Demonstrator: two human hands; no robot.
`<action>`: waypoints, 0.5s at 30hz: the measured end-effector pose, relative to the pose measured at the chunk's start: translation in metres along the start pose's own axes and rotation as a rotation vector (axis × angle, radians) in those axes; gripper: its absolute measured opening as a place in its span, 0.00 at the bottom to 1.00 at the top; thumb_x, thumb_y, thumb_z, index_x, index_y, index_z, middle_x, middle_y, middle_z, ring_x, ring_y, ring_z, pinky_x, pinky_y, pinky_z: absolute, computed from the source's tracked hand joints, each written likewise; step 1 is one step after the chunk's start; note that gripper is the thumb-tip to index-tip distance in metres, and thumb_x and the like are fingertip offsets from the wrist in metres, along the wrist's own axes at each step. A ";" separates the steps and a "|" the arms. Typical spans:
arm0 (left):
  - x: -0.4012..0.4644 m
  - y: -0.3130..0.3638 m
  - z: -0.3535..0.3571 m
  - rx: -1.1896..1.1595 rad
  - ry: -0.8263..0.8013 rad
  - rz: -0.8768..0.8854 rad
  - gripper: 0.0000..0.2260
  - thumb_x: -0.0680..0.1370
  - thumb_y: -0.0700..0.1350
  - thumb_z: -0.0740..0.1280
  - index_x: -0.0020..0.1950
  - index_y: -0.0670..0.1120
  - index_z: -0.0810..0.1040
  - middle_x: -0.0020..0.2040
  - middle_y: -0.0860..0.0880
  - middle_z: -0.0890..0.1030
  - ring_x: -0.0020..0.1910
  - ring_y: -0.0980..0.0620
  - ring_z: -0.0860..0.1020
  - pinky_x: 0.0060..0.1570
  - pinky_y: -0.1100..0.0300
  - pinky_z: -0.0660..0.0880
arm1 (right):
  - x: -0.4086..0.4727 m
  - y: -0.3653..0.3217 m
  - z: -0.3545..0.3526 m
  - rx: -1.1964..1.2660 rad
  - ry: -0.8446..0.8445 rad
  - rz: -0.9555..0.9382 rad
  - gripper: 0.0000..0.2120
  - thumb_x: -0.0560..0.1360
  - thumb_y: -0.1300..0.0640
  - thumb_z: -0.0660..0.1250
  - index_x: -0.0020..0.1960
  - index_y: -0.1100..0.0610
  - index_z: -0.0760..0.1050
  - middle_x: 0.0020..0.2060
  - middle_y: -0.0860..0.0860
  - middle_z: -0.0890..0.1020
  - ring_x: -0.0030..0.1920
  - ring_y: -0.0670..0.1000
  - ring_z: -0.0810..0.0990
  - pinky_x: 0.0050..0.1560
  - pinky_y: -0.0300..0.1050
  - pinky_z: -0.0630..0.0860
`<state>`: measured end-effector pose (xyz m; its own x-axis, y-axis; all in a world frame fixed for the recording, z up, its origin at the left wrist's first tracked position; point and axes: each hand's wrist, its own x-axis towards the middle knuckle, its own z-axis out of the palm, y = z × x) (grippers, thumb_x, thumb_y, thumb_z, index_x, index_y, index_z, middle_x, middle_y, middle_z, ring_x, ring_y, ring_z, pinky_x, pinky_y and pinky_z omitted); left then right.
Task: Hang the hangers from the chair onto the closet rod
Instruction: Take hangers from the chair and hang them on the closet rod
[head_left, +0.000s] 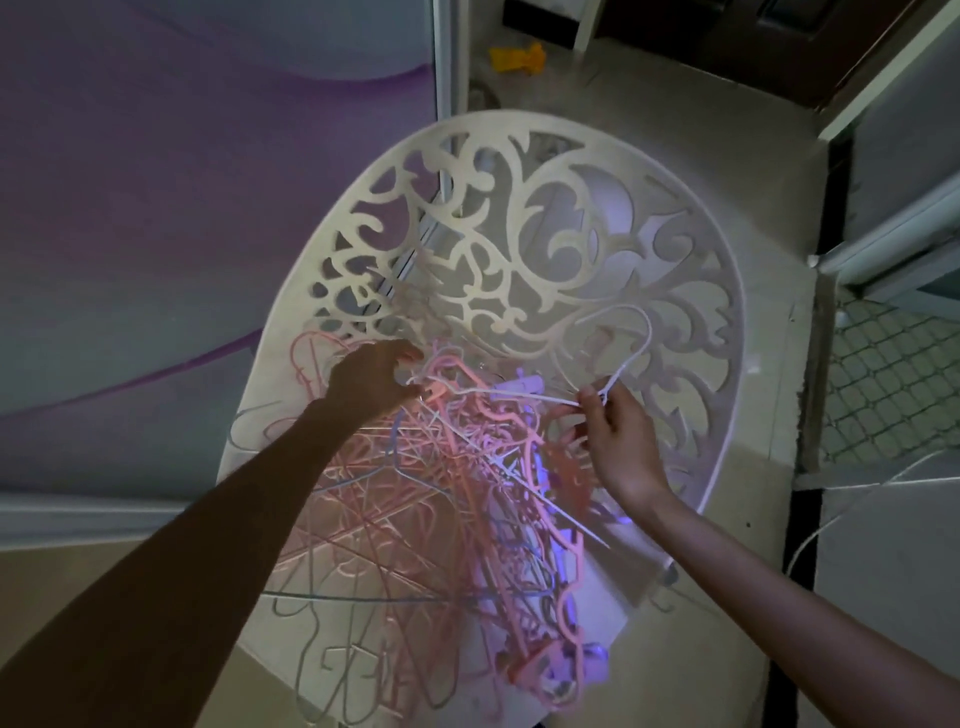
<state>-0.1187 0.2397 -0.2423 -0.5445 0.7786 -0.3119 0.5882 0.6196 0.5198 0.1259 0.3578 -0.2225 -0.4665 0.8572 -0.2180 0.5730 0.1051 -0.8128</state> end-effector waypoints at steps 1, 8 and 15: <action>-0.004 -0.001 -0.002 0.026 0.088 0.049 0.18 0.70 0.46 0.74 0.59 0.49 0.78 0.56 0.50 0.82 0.54 0.50 0.80 0.59 0.54 0.74 | 0.001 -0.002 -0.002 0.003 0.002 0.003 0.10 0.72 0.37 0.52 0.39 0.38 0.69 0.36 0.51 0.85 0.35 0.56 0.83 0.41 0.60 0.78; -0.026 -0.012 -0.020 0.336 -0.173 0.097 0.22 0.76 0.45 0.64 0.70 0.52 0.69 0.68 0.49 0.73 0.63 0.48 0.73 0.60 0.56 0.72 | 0.003 -0.013 -0.009 0.141 -0.049 0.041 0.12 0.81 0.58 0.57 0.39 0.52 0.68 0.35 0.53 0.82 0.20 0.43 0.73 0.25 0.37 0.70; -0.035 -0.006 -0.017 0.292 -0.092 0.142 0.18 0.74 0.48 0.69 0.63 0.48 0.74 0.62 0.49 0.77 0.60 0.50 0.73 0.56 0.59 0.70 | -0.002 -0.033 -0.015 -0.054 -0.090 -0.105 0.11 0.81 0.57 0.56 0.40 0.54 0.68 0.34 0.48 0.82 0.20 0.43 0.74 0.29 0.39 0.70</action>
<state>-0.1133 0.2072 -0.2206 -0.3965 0.8567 -0.3299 0.8080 0.4963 0.3175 0.1174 0.3604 -0.1873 -0.5827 0.7919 -0.1829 0.5525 0.2209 -0.8037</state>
